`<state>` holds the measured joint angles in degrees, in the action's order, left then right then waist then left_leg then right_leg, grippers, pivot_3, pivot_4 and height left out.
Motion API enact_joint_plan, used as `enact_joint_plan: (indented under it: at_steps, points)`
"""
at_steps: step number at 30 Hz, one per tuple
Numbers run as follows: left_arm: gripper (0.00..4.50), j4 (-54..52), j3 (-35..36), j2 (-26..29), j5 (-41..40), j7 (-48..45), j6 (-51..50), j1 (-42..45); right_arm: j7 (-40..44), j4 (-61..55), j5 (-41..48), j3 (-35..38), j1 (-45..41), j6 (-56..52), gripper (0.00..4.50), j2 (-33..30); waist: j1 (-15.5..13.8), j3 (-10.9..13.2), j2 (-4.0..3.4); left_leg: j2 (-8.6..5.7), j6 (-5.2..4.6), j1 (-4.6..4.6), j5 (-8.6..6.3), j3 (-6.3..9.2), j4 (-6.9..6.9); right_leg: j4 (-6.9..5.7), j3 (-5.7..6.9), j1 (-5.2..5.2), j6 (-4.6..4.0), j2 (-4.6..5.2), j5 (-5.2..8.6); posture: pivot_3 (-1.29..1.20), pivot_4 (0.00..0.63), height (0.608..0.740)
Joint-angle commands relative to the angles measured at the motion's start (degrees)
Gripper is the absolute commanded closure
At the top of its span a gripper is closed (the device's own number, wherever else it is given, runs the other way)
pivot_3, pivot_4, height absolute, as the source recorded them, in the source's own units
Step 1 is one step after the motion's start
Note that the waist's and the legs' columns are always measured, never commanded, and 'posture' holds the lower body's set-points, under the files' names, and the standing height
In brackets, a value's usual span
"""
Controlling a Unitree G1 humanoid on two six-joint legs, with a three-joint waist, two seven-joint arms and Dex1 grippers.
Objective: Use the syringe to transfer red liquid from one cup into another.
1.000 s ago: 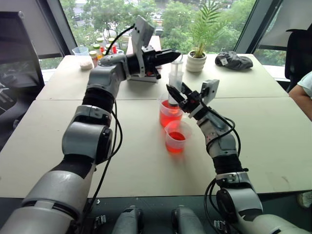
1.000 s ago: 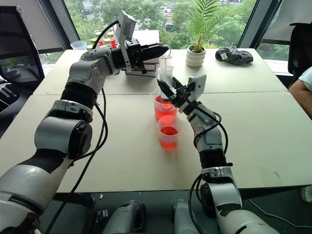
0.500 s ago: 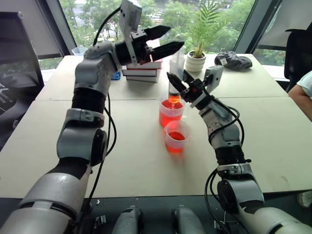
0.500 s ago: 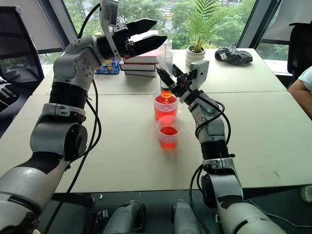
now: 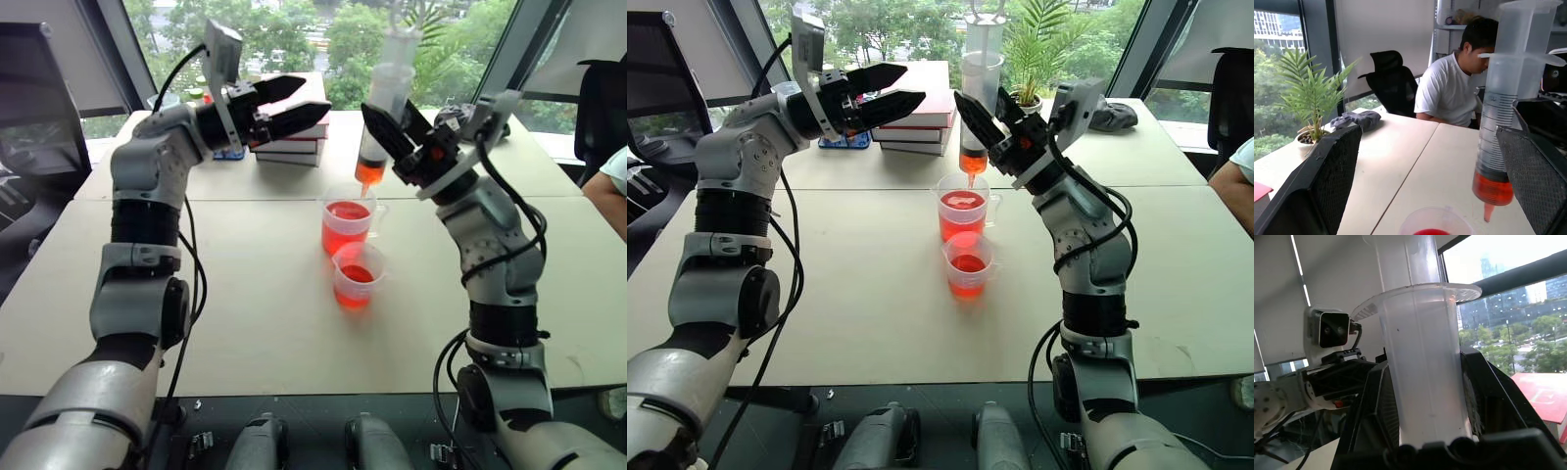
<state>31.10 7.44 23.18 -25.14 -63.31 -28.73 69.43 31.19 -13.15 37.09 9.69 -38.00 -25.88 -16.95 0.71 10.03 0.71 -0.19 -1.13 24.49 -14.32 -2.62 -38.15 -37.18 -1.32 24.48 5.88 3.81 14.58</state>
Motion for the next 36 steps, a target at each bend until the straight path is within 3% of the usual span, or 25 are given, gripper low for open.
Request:
enact_joint_plan:
  at_steps: [1,7,24,27,34,36]
  points:
    - [0.03,-3.4,0.2,1.5,-2.6,-2.4,-2.7,0.3,-1.9,-9.5,5.3,0.7,5.6,-4.7,3.10,-1.1,0.0,0.0,0.00,0.00,0.00,0.00,0.00,-0.01,-0.01,0.00,0.00,0.00,0.00,0.00,0.00,0.00,0.150,0.740]
    - [0.03,-8.7,-0.5,2.8,-6.9,-7.2,-9.7,-1.5,-1.7,-11.6,-0.9,-2.8,15.9,0.5,3.10,-0.7,0.2,0.0,0.00,0.00,-0.01,-0.02,0.00,-0.02,0.00,-0.01,-0.02,0.00,0.00,-0.07,0.00,0.00,0.150,0.740]
    - [0.03,-6.5,-3.5,-6.4,-7.7,-5.2,-9.1,2.1,-1.3,-10.6,-6.0,-6.4,18.3,5.9,3.10,0.0,0.1,0.0,0.00,0.00,-0.01,-0.01,0.00,0.00,-0.08,-0.01,-0.04,-0.02,0.00,-0.15,0.01,0.00,0.150,0.740]
    - [0.84,-5.6,-3.8,-7.6,-7.6,-5.3,-8.5,2.6,-1.3,-10.9,-6.2,-6.6,18.6,5.9,3.10,0.0,0.1,0.0,0.00,0.01,-0.01,-0.01,0.00,0.00,-0.08,-0.01,-0.04,-0.02,0.00,-0.16,0.01,0.00,0.150,0.740]
    - [4.48,-6.5,-4.6,-7.9,-8.1,-7.3,-9.1,2.1,-1.5,-11.2,-6.4,-6.6,18.7,5.9,3.10,-0.2,0.1,0.0,0.00,0.01,-0.01,-0.02,0.00,0.01,-0.07,-0.01,-0.04,-0.02,0.00,-0.16,0.01,0.00,0.150,0.740]
    - [4.48,-7.2,-5.1,-7.6,-8.3,-8.5,-9.6,1.6,-1.6,-11.4,-6.4,-6.6,18.4,5.8,3.10,-0.3,0.1,0.0,0.00,0.01,-0.01,-0.01,0.00,0.01,-0.07,-0.01,-0.04,-0.02,0.00,-0.17,0.01,0.00,0.150,0.740]
